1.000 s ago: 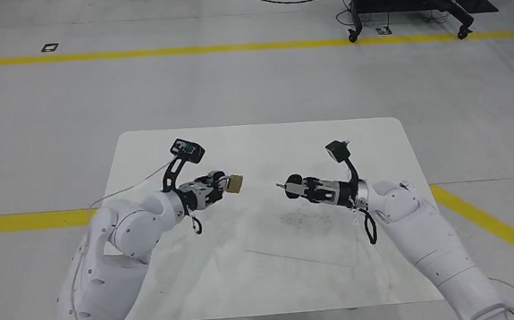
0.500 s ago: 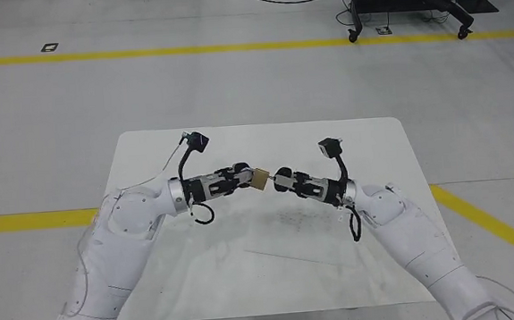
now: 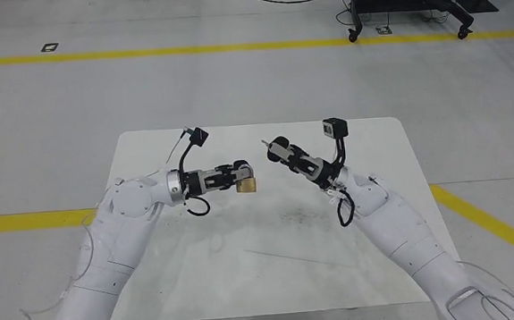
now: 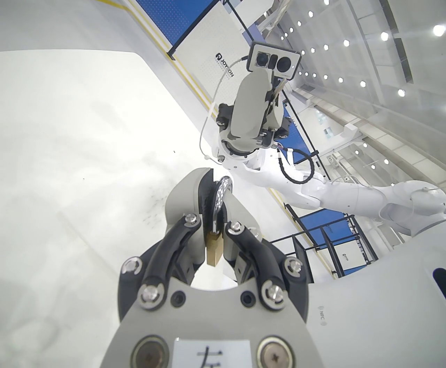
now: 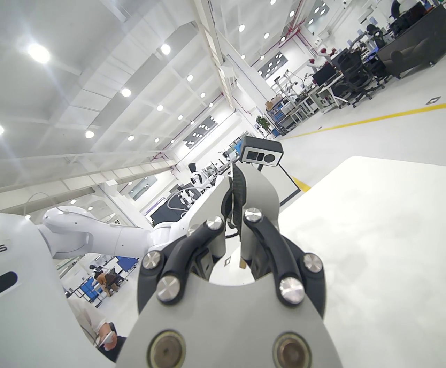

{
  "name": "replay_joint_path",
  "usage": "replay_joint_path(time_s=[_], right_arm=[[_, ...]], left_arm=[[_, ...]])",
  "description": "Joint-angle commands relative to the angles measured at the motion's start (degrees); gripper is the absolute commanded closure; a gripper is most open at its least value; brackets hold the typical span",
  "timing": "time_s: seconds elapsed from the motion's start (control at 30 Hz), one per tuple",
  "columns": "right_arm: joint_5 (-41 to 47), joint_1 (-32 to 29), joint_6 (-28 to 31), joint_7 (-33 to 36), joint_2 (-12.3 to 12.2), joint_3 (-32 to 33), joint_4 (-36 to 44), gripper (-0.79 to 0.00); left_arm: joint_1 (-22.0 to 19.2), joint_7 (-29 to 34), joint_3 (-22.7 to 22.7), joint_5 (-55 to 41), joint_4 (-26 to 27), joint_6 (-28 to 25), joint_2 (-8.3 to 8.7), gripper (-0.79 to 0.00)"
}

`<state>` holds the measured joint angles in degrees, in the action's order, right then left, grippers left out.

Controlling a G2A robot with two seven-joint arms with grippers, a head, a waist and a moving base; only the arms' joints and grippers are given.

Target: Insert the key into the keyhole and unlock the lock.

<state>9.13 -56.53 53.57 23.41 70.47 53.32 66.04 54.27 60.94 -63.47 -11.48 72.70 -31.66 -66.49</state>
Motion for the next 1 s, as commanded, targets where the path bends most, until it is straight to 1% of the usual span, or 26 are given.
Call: replay_joint_path(time_s=[0.0, 0.07, 0.1, 0.17, 0.37, 0.4, 0.43, 0.47, 0.57, 0.63, 0.7, 0.73, 0.77, 0.97], right_arm=[[0.09, 0.83, 0.14, 0.23, 0.43, -0.97, -0.94, 0.000], [1.08, 1.29, 1.07, 0.82, 0.83, -1.84, -1.79, 0.000], [2.92, 1.26, 2.13, 1.29, 0.99, -2.12, -2.21, 0.000], [5.09, 1.21, 3.59, 1.79, 1.00, -1.82, -2.77, 0.000], [5.09, 1.21, 3.59, 1.79, 1.00, -1.82, -2.77, 0.000], [5.09, 1.21, 3.59, 1.79, 1.00, -1.82, -2.77, 0.000], [5.09, 1.21, 3.59, 1.79, 1.00, -1.82, -2.77, 0.000], [5.01, 0.89, 2.63, 1.75, 0.97, -1.82, -2.56, 0.000], [2.65, -0.88, 0.86, 0.05, 0.37, 0.56, -0.82, 0.000], [-2.29, -2.54, 0.38, -1.51, -0.51, 3.74, 0.69, 0.000], [-8.93, -5.39, -0.81, -5.72, -1.63, 8.80, 4.24, 0.000], [-10.02, -6.09, -1.10, -6.35, -1.79, 9.51, 5.15, 0.000], [-10.02, -6.09, -1.10, -6.35, -1.79, 9.51, 5.15, 0.000], [-10.02, -6.09, -1.10, -6.35, -1.79, 9.51, 5.15, 0.000]], left_arm=[[-0.45, 0.17, 0.12, -0.51, -0.20, 0.68, -0.02, 0.000], [-1.14, 0.33, 0.46, -0.89, -0.59, 3.04, -0.07, 0.000], [-1.90, 0.29, 0.73, 1.55, -0.38, 4.48, 0.01, 0.000], [-1.90, 0.29, 0.73, 1.55, -0.38, 4.48, 0.01, 0.000], [-1.90, 0.29, 0.73, 1.55, -0.38, 4.48, 0.01, 0.000], [-1.47, -0.54, 0.69, 0.70, -0.64, 5.28, -0.04, 0.000], [-1.13, -1.12, 0.84, -2.07, -1.17, 7.51, -0.22, 0.000], [-1.34, -0.66, 1.15, -5.40, -2.24, 10.86, -0.44, 0.000], [-4.70, 1.09, 2.78, -9.82, -6.15, 17.47, -1.22, 0.000], [-7.40, 2.16, 4.50, -11.36, -8.45, 18.48, -1.98, 0.000], [-11.00, 3.05, 6.27, -12.05, -11.65, 21.08, -2.79, 0.000], [-12.66, 2.36, 6.96, -11.73, -13.14, 21.24, -3.18, 0.000], [-14.63, 1.46, 8.10, -9.75, -14.40, 20.27, -3.62, 0.000], [-14.63, 1.46, 8.10, -9.75, -14.40, 20.27, -3.62, 0.000]])
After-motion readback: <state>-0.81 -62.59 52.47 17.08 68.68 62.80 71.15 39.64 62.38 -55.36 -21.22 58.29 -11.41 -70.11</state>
